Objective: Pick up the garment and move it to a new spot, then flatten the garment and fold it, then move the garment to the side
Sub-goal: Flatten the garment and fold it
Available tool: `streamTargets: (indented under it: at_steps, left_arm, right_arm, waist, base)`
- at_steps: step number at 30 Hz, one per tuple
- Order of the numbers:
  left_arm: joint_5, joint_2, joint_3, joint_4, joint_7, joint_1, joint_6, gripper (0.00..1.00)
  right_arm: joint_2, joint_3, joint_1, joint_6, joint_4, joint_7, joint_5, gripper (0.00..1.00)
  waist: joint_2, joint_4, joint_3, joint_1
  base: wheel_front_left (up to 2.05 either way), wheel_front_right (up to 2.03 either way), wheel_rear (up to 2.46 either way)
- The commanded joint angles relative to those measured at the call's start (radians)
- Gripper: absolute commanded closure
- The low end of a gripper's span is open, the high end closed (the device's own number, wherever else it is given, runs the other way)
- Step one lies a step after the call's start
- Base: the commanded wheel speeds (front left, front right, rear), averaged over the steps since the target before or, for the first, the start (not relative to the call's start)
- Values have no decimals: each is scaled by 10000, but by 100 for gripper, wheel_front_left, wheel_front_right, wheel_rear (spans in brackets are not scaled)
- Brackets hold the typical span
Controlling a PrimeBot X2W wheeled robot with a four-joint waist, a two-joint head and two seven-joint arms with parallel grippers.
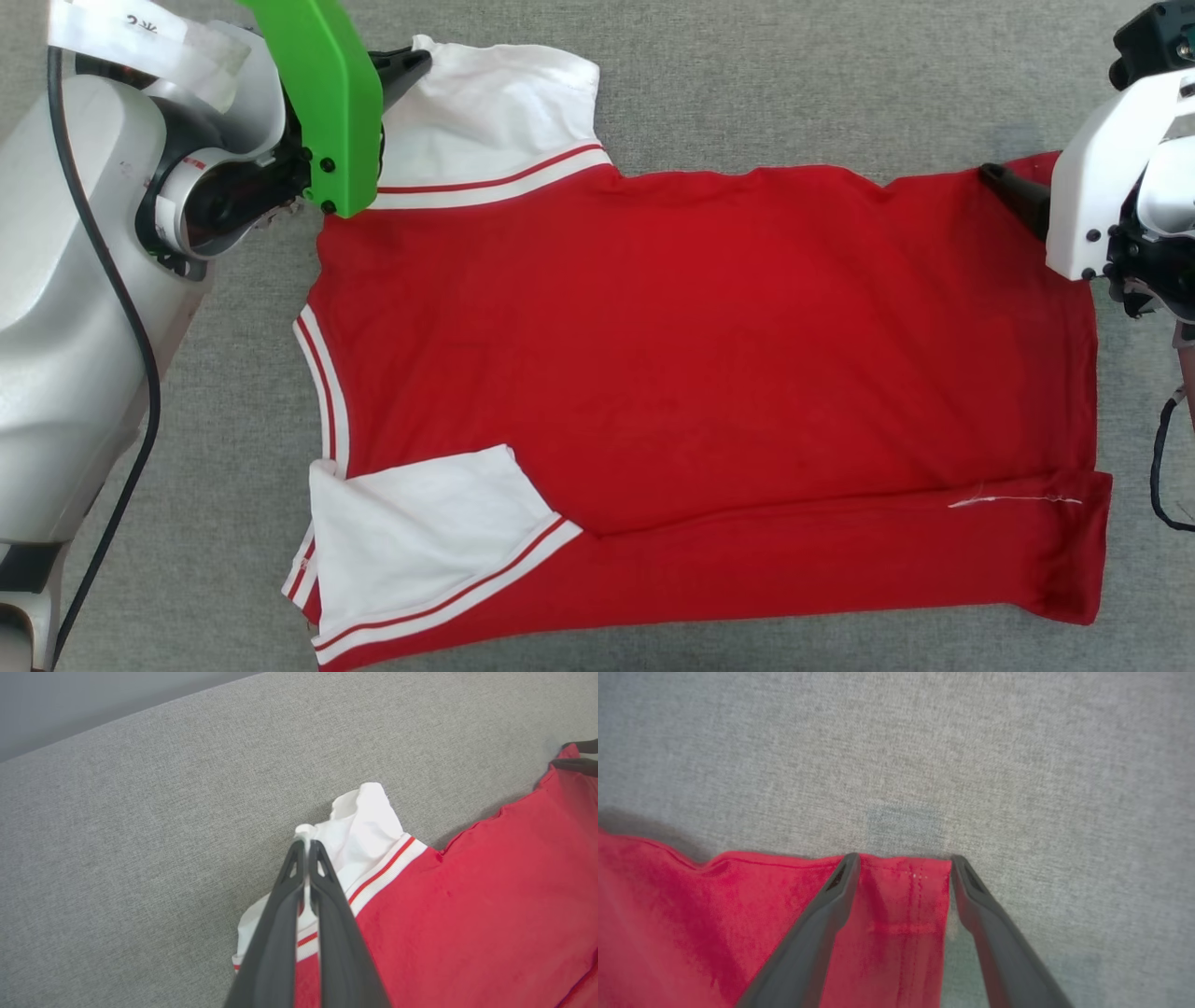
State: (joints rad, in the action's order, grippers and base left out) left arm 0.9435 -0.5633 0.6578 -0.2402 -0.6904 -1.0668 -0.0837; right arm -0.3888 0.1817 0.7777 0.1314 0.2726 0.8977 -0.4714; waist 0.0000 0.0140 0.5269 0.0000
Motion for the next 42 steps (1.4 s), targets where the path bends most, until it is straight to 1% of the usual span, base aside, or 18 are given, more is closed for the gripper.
streamTargets:
  at_steps: [1,3,4,5,6,13,23,28,34,42]
  left_arm:
    - [114,59,18,77,32,125,49,100]
    - [123,74,32,129,38,135,53,100]
    - [129,73,33,151,45,145,57,100]
    - [136,73,32,163,54,155,57,100]
    - [145,74,29,168,77,172,56,100]
    - [247,-2,-158,22,471,458,119,100]
    - [538,-181,-357,53,969,1302,189,100]
    - [672,-274,-361,319,1145,1848,222,100]
    - [787,-534,-395,779,1389,2643,332,100]
    - [924,-980,-355,1750,1567,3907,660,100]
  right_arm:
    - [90,269,-58,-7,285,-72,-81,0]
    - [60,450,-78,-7,451,-123,-165,1]
    - [41,517,-78,-7,523,-169,-213,60]
    - [21,561,-75,-7,575,-231,-239,98]
    - [-14,616,-84,-7,632,-318,-273,100]
    - [-274,707,-214,-7,831,-1107,-627,100]
    - [-652,598,-983,-7,593,-2183,-1407,100]
    - [-868,529,-1513,-7,294,-2714,-1685,100]
    - [-1056,314,-2210,-7,19,-3235,-1952,100]
    - [-1303,-28,-3288,-7,-433,-3557,-2478,100]
  waist:
    - [0,56,38,0]
    - [0,90,59,0]
    - [0,95,68,0]
    - [0,98,68,0]
    - [0,102,55,0]
    - [0,45,-338,0]
    - [0,69,-1278,0]
    - [0,170,-1714,0]
    - [0,352,-2239,0]
    - [0,613,-2822,0]
  base:
    - [0,0,0]
    - [0,0,0]
    - [0,0,0]
    - [0,0,0]
    - [0,0,0]
    - [0,0,0]
    - [0,0,0]
    - [0,0,0]
    - [0,0,0]
    - [0,0,0]
